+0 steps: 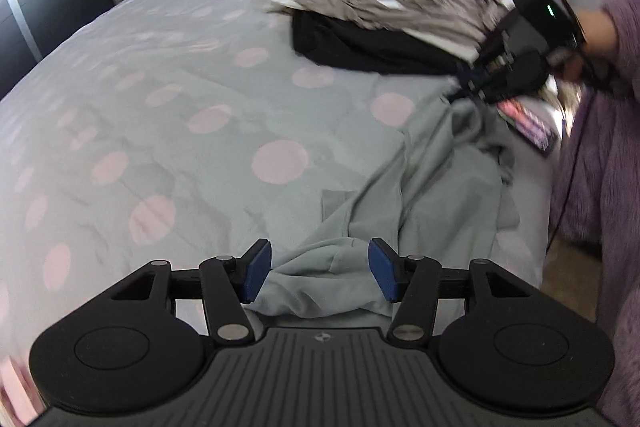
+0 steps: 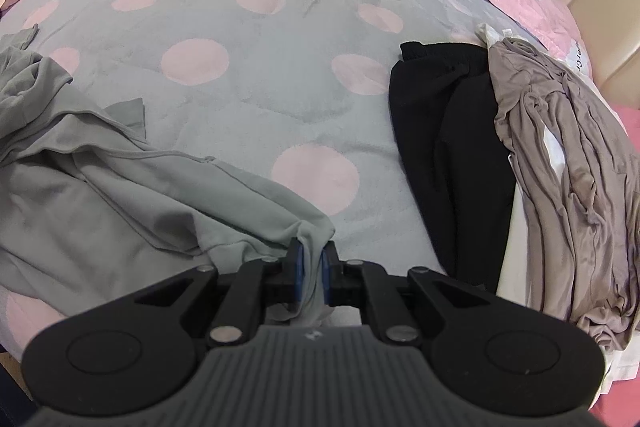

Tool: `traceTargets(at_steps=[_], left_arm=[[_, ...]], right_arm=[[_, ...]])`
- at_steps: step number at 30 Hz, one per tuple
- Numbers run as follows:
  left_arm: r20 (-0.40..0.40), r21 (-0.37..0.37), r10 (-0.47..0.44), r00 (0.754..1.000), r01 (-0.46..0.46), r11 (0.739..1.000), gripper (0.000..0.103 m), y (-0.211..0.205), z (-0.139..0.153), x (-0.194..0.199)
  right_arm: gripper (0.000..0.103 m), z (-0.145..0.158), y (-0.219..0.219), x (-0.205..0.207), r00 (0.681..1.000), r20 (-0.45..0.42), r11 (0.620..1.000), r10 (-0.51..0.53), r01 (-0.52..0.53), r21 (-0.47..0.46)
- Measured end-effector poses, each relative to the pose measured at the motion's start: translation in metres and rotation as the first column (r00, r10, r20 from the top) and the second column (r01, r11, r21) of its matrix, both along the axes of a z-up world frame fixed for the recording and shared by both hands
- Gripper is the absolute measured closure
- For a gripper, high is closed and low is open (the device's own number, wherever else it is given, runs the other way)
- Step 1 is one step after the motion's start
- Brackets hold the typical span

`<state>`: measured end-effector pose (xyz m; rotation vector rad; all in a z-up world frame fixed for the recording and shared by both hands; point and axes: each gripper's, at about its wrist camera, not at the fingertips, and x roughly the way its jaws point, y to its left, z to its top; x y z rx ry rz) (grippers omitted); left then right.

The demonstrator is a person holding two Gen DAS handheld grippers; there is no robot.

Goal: Fold clothes
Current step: 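Lay the grey-green shirt flat on the bed with both grippers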

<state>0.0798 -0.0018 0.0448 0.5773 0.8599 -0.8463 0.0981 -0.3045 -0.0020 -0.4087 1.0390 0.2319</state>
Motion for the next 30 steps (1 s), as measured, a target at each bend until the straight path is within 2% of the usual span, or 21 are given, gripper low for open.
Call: traceTargets(at_steps=[2, 4, 6, 7, 9, 11, 17, 19, 21, 24, 26, 28, 30], left_arm=[[0.026, 0.064, -0.083, 0.996, 0.081, 0.995, 0.051, -0.010, -0.005, -0.002], [0.040, 0.125, -0.175, 0.984, 0.169, 0.978, 0.051, -0.020, -0.012, -0.004], [0.053, 0.192, -0.275, 0.960, 0.260, 0.946, 0.051, -0.029, -0.019, -0.007], [0.058, 0.232, -0.329, 0.942, 0.308, 0.923, 0.051, -0.034, -0.024, -0.009], [0.071, 0.316, -0.436, 0.897, 0.395, 0.863, 0.051, -0.043, -0.032, -0.013], [0.070, 0.381, -0.544, 0.836, 0.481, 0.789, 0.051, -0.051, -0.040, -0.017], [-0.038, 0.479, -0.732, 0.680, 0.655, 0.584, 0.052, -0.071, -0.060, -0.027], [-0.078, 0.493, -0.767, 0.637, 0.693, 0.526, 0.053, -0.077, -0.067, -0.030], [-0.126, 0.503, -0.779, 0.614, 0.716, 0.483, 0.055, -0.084, -0.074, -0.032], [-0.187, 0.508, -0.778, 0.600, 0.737, 0.447, 0.065, -0.092, -0.084, -0.034], [-0.211, 0.509, -0.769, 0.604, 0.739, 0.441, 0.074, -0.094, -0.089, -0.035], [-0.215, 0.511, -0.754, 0.620, 0.730, 0.454, 0.079, -0.094, -0.093, -0.036], [-0.200, 0.508, -0.729, 0.655, 0.705, 0.495, 0.088, -0.092, -0.091, -0.035]], right_arm=[[0.093, 0.001, 0.000, 0.000, 1.000, 0.003, 1.000, 0.003, -0.003, 0.001], [0.093, 0.001, 0.000, 0.000, 1.000, 0.005, 1.000, 0.007, -0.007, -0.001], [0.093, 0.000, 0.001, 0.000, 1.000, 0.007, 1.000, 0.012, -0.012, -0.003], [0.093, 0.000, 0.001, 0.000, 1.000, 0.008, 1.000, 0.013, -0.013, -0.002], [0.093, 0.000, 0.000, 0.001, 1.000, 0.010, 1.000, 0.014, -0.014, 0.001], [0.093, 0.001, 0.000, 0.001, 1.000, 0.011, 1.000, 0.015, -0.015, 0.005], [0.093, 0.002, 0.000, 0.000, 1.000, 0.016, 1.000, 0.022, -0.022, 0.010], [0.092, 0.002, 0.000, 0.000, 1.000, 0.016, 1.000, 0.023, -0.023, 0.013], [0.091, 0.002, -0.001, 0.000, 1.000, 0.016, 1.000, 0.022, -0.023, 0.017], [0.086, 0.003, -0.001, 0.000, 0.999, 0.022, 1.000, 0.023, -0.023, 0.016], [0.084, 0.003, -0.002, -0.001, 0.999, 0.028, 1.000, 0.022, -0.022, 0.015], [0.084, 0.004, -0.004, -0.002, 0.999, 0.030, 1.000, 0.020, -0.021, 0.020], [0.084, 0.004, -0.005, -0.003, 0.999, 0.032, 0.999, 0.021, -0.021, 0.026]])
